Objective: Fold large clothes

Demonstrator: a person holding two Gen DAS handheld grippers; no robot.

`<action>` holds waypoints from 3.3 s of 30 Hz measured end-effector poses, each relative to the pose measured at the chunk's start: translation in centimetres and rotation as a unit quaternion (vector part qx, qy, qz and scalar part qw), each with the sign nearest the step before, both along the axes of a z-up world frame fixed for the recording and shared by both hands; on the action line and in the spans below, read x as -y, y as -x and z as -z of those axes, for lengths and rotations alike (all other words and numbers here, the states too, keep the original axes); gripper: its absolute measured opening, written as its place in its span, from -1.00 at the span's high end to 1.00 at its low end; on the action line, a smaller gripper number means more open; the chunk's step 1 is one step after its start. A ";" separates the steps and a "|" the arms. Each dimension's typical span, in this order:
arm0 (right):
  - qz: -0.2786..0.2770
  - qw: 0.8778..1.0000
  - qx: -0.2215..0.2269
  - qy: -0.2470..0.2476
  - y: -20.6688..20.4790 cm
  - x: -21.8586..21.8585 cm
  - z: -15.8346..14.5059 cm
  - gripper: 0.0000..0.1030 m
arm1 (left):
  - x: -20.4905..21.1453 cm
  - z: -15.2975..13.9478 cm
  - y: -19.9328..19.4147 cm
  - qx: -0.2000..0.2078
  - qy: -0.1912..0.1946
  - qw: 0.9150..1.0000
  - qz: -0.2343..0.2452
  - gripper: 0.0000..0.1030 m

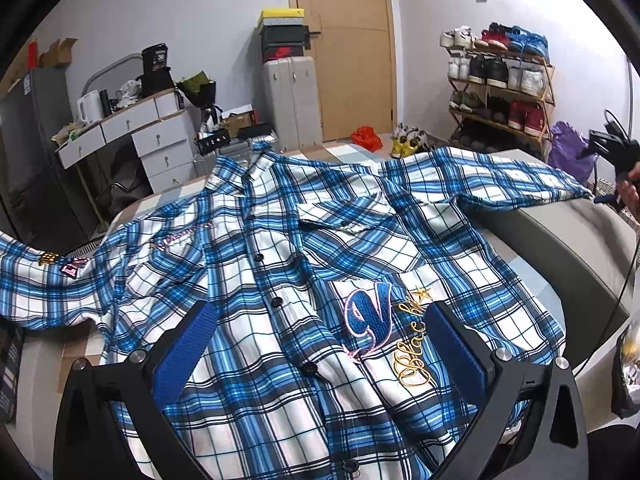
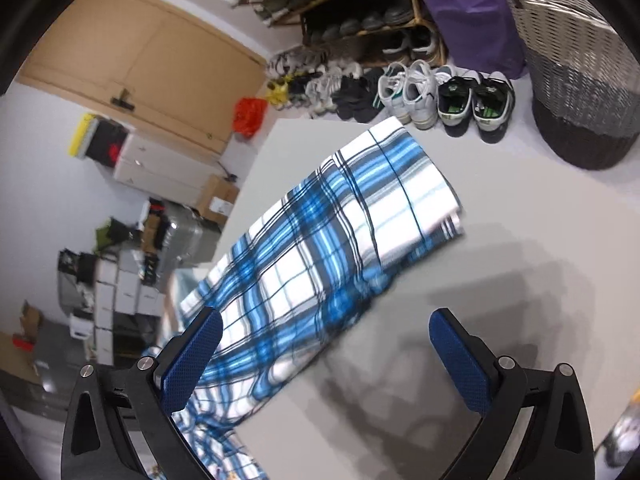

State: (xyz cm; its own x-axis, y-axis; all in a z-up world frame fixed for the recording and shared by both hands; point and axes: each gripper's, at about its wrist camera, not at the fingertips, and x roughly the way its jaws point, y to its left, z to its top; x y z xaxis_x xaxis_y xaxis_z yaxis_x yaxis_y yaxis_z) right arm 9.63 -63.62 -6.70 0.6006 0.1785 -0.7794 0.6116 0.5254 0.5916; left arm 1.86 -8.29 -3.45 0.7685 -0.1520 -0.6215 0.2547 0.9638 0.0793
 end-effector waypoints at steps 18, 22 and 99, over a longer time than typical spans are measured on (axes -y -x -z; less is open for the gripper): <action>-0.001 0.964 -0.093 0.250 -4.8 -0.9 -0.2 0.82 | 1.2 0.8 -1.1 -0.012 -0.020 1.000 0.009 -0.98; 0.004 0.949 -0.054 0.310 -4.4 -2.5 -3.3 0.85 | 1.2 0.8 -1.1 -0.011 -0.017 1.000 0.008 -0.98; -0.490 0.830 0.004 0.265 -17.4 -50.4 4.9 -1.00 | -18.8 -4.6 -12.2 0.023 0.163 0.980 -0.115 -0.98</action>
